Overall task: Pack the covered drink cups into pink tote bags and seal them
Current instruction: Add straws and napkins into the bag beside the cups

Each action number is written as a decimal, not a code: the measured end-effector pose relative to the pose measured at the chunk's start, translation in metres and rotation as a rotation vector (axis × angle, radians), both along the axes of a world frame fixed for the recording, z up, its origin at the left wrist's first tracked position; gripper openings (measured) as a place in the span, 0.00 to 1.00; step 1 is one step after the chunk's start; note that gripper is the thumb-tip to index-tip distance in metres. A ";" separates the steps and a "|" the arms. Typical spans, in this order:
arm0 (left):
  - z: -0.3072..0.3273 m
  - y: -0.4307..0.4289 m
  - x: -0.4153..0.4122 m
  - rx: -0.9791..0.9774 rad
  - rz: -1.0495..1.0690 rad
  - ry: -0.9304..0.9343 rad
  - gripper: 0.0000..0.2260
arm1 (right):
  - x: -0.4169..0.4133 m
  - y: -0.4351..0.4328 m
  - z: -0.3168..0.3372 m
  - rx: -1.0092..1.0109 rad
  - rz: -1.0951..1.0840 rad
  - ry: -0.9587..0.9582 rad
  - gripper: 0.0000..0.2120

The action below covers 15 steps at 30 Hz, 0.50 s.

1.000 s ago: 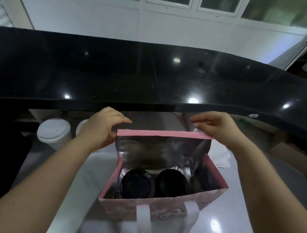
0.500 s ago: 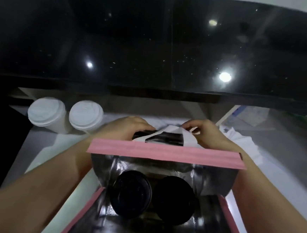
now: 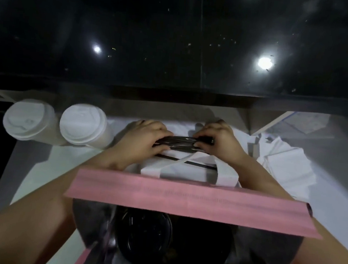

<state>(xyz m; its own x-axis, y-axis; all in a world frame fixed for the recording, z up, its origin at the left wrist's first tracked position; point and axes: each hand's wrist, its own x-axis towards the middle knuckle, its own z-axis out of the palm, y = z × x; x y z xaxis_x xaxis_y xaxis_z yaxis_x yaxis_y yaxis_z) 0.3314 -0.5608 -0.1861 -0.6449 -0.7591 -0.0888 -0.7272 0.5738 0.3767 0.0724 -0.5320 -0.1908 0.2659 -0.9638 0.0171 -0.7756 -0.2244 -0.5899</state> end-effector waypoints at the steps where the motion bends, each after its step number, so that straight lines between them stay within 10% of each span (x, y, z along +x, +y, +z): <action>1: 0.001 -0.002 -0.002 0.006 0.010 0.006 0.18 | 0.000 -0.001 -0.001 0.003 -0.008 0.016 0.10; 15: 0.010 -0.011 -0.018 -0.050 0.123 0.175 0.06 | 0.007 -0.006 0.007 -0.058 -0.062 0.077 0.07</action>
